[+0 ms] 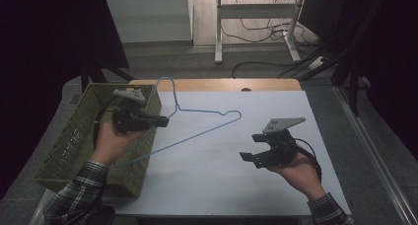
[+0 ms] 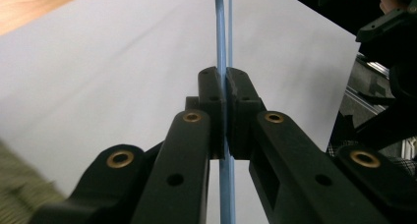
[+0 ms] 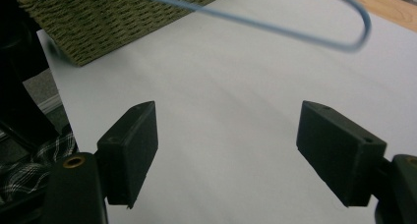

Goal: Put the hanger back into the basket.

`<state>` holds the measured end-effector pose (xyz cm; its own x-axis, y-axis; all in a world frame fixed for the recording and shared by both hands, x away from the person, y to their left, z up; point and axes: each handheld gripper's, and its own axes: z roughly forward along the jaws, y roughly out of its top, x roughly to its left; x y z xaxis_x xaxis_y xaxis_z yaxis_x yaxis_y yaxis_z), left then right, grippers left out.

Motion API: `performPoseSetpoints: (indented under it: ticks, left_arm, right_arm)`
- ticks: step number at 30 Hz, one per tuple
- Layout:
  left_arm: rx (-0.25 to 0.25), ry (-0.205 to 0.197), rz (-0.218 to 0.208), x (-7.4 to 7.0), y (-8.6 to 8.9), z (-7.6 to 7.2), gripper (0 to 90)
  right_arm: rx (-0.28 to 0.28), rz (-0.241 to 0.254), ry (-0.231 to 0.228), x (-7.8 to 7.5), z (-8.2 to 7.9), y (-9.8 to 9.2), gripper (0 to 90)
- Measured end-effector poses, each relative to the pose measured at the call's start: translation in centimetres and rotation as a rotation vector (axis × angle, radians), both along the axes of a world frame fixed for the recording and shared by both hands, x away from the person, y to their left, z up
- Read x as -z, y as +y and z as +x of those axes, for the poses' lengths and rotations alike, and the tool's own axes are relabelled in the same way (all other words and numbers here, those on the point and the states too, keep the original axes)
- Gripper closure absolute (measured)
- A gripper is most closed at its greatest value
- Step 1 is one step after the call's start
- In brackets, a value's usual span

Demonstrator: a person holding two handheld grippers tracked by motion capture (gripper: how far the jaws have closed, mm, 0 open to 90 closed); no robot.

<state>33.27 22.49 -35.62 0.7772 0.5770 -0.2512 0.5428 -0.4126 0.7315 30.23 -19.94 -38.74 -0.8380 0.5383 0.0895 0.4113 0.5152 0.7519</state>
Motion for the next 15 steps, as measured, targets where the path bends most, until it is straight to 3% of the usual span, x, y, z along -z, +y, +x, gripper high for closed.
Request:
performPoseSetpoints:
  ticks: [4,15]
  left_arm:
    - [-0.061,-0.017,0.011,-0.7,2.6,-0.4,87.3]
    - [-0.234,-0.051,-0.005,-1.3,9.9,-2.1,87.2]
  right_arm:
    - [0.012,0.011,0.008,0.4,-0.3,-0.5,22.1]
    - [0.061,0.015,0.001,1.9,-1.3,-1.0,13.2]
